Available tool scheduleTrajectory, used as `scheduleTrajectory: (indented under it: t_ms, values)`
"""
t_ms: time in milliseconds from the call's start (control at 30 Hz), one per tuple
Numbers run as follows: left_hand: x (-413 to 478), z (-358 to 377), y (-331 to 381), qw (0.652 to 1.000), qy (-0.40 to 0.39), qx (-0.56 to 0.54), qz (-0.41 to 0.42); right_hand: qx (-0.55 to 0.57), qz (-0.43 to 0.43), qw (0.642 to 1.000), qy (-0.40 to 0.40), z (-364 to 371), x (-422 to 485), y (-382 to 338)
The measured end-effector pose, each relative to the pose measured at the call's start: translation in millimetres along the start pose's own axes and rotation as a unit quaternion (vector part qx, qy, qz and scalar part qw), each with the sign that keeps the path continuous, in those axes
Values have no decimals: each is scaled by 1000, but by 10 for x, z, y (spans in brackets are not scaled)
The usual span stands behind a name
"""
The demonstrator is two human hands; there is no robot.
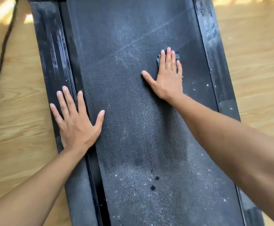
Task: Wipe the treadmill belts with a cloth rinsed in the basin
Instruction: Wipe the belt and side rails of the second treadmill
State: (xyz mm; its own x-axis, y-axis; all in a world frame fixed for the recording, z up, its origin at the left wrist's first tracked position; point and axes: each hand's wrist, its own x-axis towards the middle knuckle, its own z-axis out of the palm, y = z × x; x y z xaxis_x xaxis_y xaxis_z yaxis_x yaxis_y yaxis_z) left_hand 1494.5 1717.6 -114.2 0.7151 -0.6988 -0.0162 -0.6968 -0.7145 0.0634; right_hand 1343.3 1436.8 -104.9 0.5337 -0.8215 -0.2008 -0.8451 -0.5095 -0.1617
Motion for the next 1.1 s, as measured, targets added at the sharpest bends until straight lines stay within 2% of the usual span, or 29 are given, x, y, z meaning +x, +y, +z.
scheduleTrajectory:
  t_ms: [67,133,200,267,333,433,533,633,700,767,867,1033,1100]
  values:
    - [-4,-8,-5,1000,6,-4,0,-4,-25,999,-34,-100,171,36]
    - [-11,-10,2,1000,7,-8,-2,-20,-91,992,-83,-153,-57,245]
    - [-12,-21,13,1000,5,-9,-3,-73,-168,973,-140,-168,-702,572]
    - [-12,-31,15,1000,5,-13,-4,-118,-208,955,-176,-66,-1603,928]
    - [-13,-46,26,1000,3,-18,-8,-123,-190,958,-175,31,-2309,1144]
    - [-15,-33,20,1000,7,-11,-11,-98,-106,978,-149,200,-2501,1075]
    - [-1,-17,11,1000,4,-8,-4,-79,-58,990,-102,217,-1974,836]
    - [-16,0,8,1000,14,0,-9,-48,-24,998,-44,71,-924,689]
    - [-17,5,13,1000,18,-3,-7,-29,-5,999,-26,-103,-257,587]
    - [-14,-2,11,1000,21,-10,-8,-30,-8,999,-32,-175,2,579]
    - [-38,-18,11,999,27,-14,-10,-42,-45,997,-52,-125,-503,838]
    - [-36,-39,29,999,21,-36,-9,-53,-74,989,-113,91,-2530,1451]
    - [-42,-65,34,999,21,-42,-9,-62,-86,986,-131,140,-2708,1527]
